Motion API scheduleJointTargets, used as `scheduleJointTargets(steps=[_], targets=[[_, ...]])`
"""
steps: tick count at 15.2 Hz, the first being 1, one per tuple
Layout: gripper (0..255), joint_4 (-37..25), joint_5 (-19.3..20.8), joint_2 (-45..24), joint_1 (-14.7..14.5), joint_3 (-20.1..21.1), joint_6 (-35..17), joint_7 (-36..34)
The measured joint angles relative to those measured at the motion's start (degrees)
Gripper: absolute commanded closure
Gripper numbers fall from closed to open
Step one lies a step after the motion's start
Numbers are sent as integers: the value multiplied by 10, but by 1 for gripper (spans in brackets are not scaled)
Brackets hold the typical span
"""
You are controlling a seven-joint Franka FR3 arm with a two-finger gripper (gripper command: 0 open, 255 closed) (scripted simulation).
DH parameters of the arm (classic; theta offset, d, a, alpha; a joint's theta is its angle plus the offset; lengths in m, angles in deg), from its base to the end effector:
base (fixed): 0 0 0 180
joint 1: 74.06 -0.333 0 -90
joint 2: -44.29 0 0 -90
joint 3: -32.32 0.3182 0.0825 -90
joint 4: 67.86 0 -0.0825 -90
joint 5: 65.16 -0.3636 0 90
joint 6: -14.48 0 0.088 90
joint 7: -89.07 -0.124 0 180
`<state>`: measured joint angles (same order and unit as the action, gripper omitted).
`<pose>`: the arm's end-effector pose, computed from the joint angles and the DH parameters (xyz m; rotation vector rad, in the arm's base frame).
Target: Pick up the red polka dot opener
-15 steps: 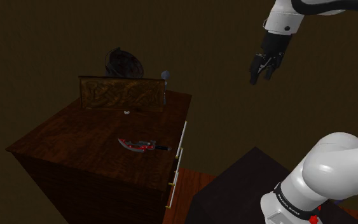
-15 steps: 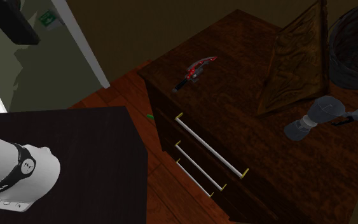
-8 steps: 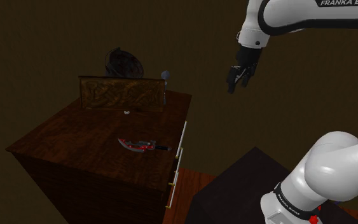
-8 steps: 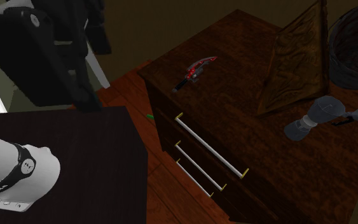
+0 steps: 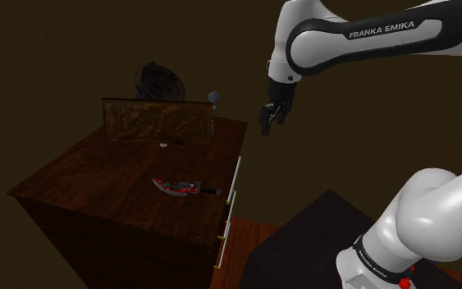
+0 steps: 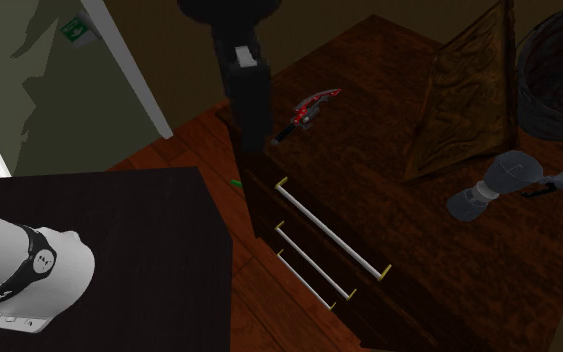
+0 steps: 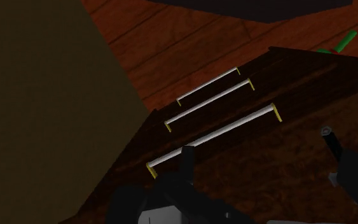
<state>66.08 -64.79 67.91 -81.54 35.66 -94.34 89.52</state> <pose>0.3952 0.0765 0.4822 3.0951 0.3007 -0.0375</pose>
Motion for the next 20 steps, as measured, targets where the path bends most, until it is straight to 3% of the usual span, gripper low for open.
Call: scheduleJointTargets(steps=[9,20], targets=[[0,-37,7,-150,-38,47,-115,0],[0,-148,62,-350,-86,91,-200,-15]])
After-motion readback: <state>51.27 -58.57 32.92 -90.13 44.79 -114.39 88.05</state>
